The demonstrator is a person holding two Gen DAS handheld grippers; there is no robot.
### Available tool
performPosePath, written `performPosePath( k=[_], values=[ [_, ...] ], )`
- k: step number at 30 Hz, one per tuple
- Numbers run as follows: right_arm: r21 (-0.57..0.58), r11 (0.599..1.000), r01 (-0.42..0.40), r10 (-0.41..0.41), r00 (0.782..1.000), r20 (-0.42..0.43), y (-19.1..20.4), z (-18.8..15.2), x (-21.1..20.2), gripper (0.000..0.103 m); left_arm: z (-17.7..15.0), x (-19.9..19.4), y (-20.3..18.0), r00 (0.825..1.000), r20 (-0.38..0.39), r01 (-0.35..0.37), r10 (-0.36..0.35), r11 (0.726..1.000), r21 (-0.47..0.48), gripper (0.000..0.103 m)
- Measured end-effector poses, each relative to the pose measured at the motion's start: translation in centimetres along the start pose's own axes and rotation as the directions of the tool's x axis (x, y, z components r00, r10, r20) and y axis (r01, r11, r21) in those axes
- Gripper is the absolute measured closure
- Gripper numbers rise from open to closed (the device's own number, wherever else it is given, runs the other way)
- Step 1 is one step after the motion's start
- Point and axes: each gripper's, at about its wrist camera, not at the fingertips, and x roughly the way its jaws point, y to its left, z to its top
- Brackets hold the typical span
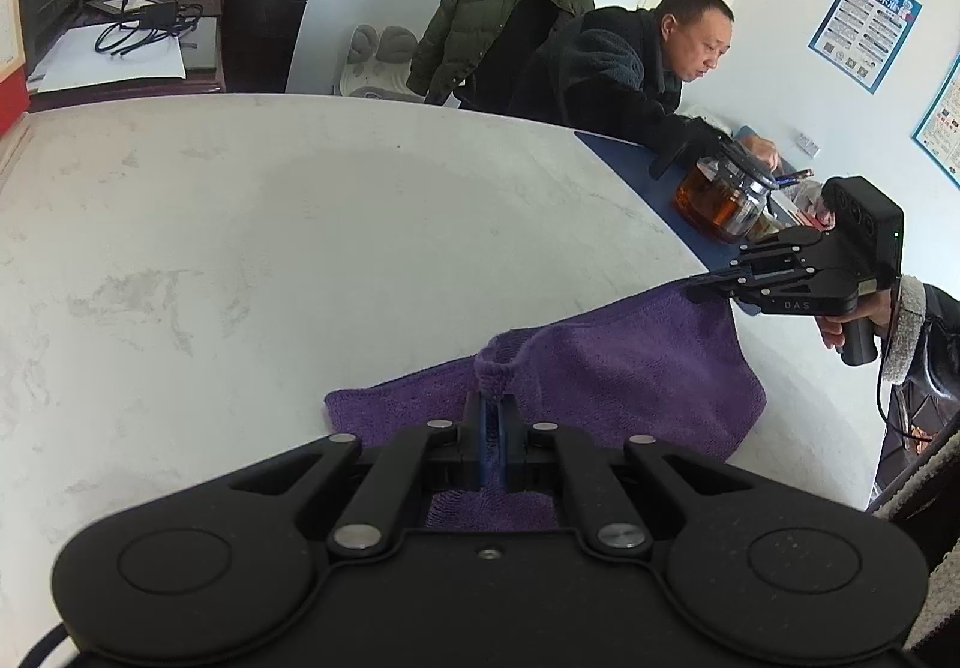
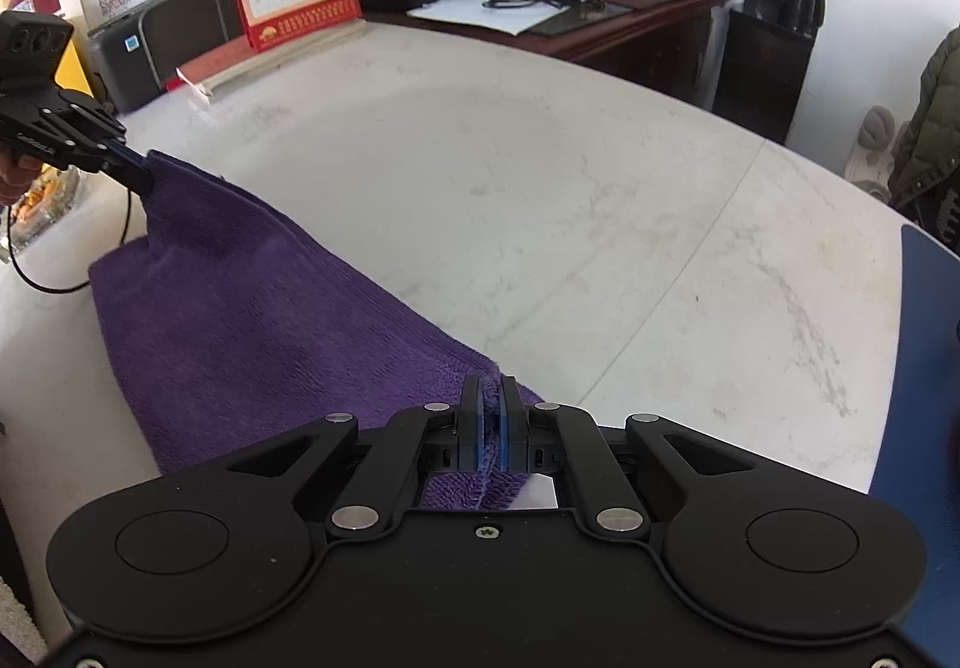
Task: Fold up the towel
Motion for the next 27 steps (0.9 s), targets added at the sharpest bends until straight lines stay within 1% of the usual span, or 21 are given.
performPosePath(
  k=[5,10,12,14,16,20,22,25,27],
  values=[
    [0.003,1.0,-0.022,0.022,0.999,0.047,1.2,0.2,-2.6,0.099,-0.5,-3.1,-1.3,0.998,0.068,0.006,-0.004,1.0,-0.022,0.1],
    [0.032,0.994,-0.103,0.1,0.991,0.087,2.8,0.0,-6.1,0.099,-1.2,-6.7,-2.8,0.993,0.12,0.028,-0.021,0.998,-0.057,0.1],
    [0.057,0.987,-0.147,0.14,0.985,0.104,3.1,-0.2,-7.5,0.099,-1.5,-7.9,-2.8,0.988,0.152,0.056,-0.041,0.994,-0.097,0.1],
    [0.09,0.978,-0.19,0.178,0.976,0.123,3.1,-0.4,-8.8,0.099,-1.8,-8.1,-2.0,0.985,0.168,0.054,-0.03,0.989,-0.14,0.1],
    [0.113,0.976,-0.188,0.173,0.977,0.128,2.5,-0.5,-8.4,0.099,-1.7,-7.1,-0.8,0.987,0.158,0.04,-0.013,0.985,-0.169,0.1],
    [0.151,0.973,-0.175,0.16,0.981,0.105,0.6,-0.7,-5.2,0.099,-1.0,-4.2,-0.3,0.996,0.085,0.004,0.007,0.991,-0.136,0.1],
    [0.134,0.978,-0.159,0.15,0.986,0.075,0.0,-0.5,-3.7,0.099,-0.6,-2.8,0.0,0.999,0.048,-0.012,0.018,0.993,-0.119,0.099],
    [0.126,0.981,-0.149,0.144,0.989,0.045,-0.8,-0.3,-2.2,0.099,-0.1,-0.6,0.3,0.999,-0.007,-0.036,0.036,0.995,-0.091,0.098],
    [0.131,0.981,-0.142,0.139,0.99,0.035,-0.7,-0.8,-1.7,0.099,0.2,0.8,0.6,0.998,-0.043,-0.051,0.048,0.996,-0.072,0.097]
  ],
)
